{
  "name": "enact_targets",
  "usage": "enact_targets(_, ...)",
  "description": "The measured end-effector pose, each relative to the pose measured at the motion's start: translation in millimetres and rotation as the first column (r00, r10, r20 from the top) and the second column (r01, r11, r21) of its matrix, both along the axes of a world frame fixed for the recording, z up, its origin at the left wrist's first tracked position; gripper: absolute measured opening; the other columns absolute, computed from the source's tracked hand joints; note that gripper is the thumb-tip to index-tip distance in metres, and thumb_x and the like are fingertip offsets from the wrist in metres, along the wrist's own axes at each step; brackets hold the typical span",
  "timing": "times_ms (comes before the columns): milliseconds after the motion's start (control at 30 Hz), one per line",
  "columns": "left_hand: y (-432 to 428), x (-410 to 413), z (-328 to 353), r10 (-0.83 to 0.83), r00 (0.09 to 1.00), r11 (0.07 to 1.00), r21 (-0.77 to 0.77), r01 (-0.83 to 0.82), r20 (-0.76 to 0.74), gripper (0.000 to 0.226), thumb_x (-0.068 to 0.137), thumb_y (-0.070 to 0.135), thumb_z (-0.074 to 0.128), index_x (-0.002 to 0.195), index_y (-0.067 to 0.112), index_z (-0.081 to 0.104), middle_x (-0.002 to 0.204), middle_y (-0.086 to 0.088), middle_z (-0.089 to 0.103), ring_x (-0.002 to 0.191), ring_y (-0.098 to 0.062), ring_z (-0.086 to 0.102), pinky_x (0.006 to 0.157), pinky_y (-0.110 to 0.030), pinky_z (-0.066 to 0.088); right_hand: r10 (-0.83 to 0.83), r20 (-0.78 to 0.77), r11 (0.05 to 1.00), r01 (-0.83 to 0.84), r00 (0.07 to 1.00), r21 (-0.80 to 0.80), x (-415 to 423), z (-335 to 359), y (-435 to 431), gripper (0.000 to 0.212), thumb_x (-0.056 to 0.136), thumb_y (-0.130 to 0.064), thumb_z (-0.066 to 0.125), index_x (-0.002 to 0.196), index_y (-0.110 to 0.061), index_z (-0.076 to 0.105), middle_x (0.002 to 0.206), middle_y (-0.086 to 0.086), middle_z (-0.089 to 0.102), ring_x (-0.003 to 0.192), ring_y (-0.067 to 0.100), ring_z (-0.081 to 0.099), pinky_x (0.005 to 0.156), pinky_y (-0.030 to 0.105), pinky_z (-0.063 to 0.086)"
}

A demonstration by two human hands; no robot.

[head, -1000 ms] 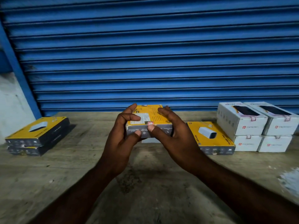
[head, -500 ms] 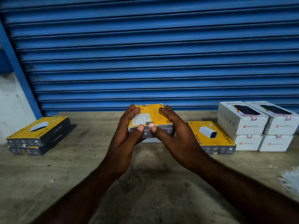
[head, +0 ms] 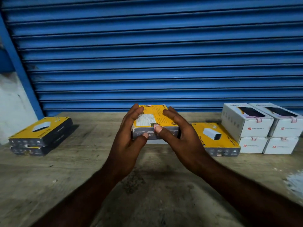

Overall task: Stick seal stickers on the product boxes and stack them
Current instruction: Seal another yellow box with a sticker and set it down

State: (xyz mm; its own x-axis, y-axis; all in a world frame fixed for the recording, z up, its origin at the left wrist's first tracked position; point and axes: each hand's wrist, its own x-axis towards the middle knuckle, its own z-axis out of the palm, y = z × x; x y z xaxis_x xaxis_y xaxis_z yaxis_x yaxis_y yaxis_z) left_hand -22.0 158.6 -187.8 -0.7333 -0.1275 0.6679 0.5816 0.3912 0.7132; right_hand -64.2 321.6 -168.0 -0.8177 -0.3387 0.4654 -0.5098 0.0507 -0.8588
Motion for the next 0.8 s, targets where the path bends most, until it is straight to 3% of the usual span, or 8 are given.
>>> enact_targets(67, 4, 3, 1, -0.097, 0.994, 0.982, 0.166, 0.086, 0.059, 0.058, 0.085, 0.043, 0.055, 0.140, 0.031, 0.046, 0.159, 0.017, 0.029, 0.145, -0.006, 0.034, 0.106, -0.037, 0.047, -0.038, 0.005, 0.999, 0.038, 0.999, -0.018, -1, -1, -1, 0.068, 0.075, -0.049, 0.069, 0.136, -0.024, 0.055, 0.154, -0.012, 0.038, 0.141, -0.006, 0.030, 0.120, 0.030, 0.027)
enact_targets(133, 11, 4, 3, -0.114, 0.990, 0.959, 0.270, 0.089, 0.078, 0.051, 0.088, 0.048, 0.054, 0.138, 0.036, 0.047, 0.158, 0.020, 0.029, 0.142, -0.006, 0.039, 0.094, -0.029, 0.053, -0.041, 0.044, 0.998, 0.043, 0.998, -0.050, -2, -1, -2, 0.060, 0.077, -0.042, 0.074, 0.133, -0.024, 0.059, 0.152, -0.012, 0.041, 0.138, -0.003, 0.036, 0.119, 0.032, 0.032)
enact_targets(267, 20, 2, 5, -0.104, 0.987, 0.903, 0.427, 0.042, 0.123, 0.047, 0.096, 0.046, 0.054, 0.142, 0.037, 0.047, 0.152, 0.005, 0.045, 0.131, -0.016, 0.055, 0.094, -0.033, 0.056, -0.019, 0.082, 0.995, 0.027, 0.996, -0.097, -4, -1, -3, 0.058, 0.075, -0.037, 0.081, 0.128, -0.024, 0.062, 0.149, -0.013, 0.044, 0.137, 0.002, 0.040, 0.116, 0.038, 0.036)
enact_targets(333, 24, 2, 7, -0.152, 0.973, 0.835, 0.549, 0.034, 0.171, 0.044, 0.096, 0.033, 0.055, 0.140, 0.031, 0.050, 0.135, 0.001, 0.062, 0.115, -0.018, 0.067, 0.092, -0.038, 0.057, -0.032, 0.077, 0.992, 0.041, 0.997, -0.118, -5, -3, -5, 0.060, 0.074, -0.037, 0.082, 0.128, -0.023, 0.062, 0.147, -0.013, 0.046, 0.135, 0.005, 0.044, 0.113, 0.039, 0.041)
enact_targets(433, 29, 3, 12, -0.190, 0.967, 0.770, 0.637, 0.039, 0.170, 0.027, 0.100, 0.005, 0.049, 0.117, 0.023, 0.059, 0.103, 0.001, 0.076, 0.093, -0.018, 0.074, 0.077, -0.034, 0.061, -0.025, 0.086, 0.988, 0.037, 0.996, -0.152, -4, -7, -8, 0.061, 0.077, -0.026, 0.082, 0.131, -0.020, 0.055, 0.135, -0.002, 0.056, 0.122, 0.012, 0.058, 0.100, 0.033, 0.052)
enact_targets(533, 28, 5, 15, -0.185, 0.971, 0.752, 0.657, 0.039, 0.154, 0.033, 0.098, -0.004, 0.046, 0.124, 0.015, 0.056, 0.109, -0.006, 0.075, 0.095, -0.022, 0.074, 0.078, -0.034, 0.061, -0.002, 0.133, 0.989, 0.022, 0.991, -0.146, -3, -6, -9, 0.062, 0.077, -0.020, 0.081, 0.131, -0.019, 0.050, 0.121, -0.001, 0.063, 0.105, 0.010, 0.065, 0.089, 0.029, 0.055)
enact_targets(700, 28, 8, 17, -0.129, 0.984, 0.833, 0.553, 0.039, 0.126, 0.042, 0.098, -0.006, 0.045, 0.124, 0.025, 0.054, 0.109, 0.007, 0.074, 0.102, -0.014, 0.072, 0.083, -0.031, 0.059, 0.097, 0.222, 0.985, -0.062, 0.970, -0.160, -4, -3, -8, 0.055, 0.077, -0.013, 0.081, 0.127, -0.016, 0.057, 0.111, -0.002, 0.073, 0.097, 0.009, 0.071, 0.083, 0.022, 0.057)
enact_targets(800, 27, 6, 16, -0.154, 0.983, 0.843, 0.532, 0.075, 0.105, 0.049, 0.097, -0.010, 0.043, 0.131, 0.024, 0.051, 0.112, 0.009, 0.074, 0.103, -0.014, 0.071, 0.078, -0.028, 0.059, 0.149, 0.256, 0.976, -0.101, 0.955, -0.191, -4, -2, -8, 0.048, 0.077, -0.013, 0.082, 0.121, -0.016, 0.064, 0.110, 0.000, 0.075, 0.101, 0.015, 0.071, 0.091, 0.033, 0.056)
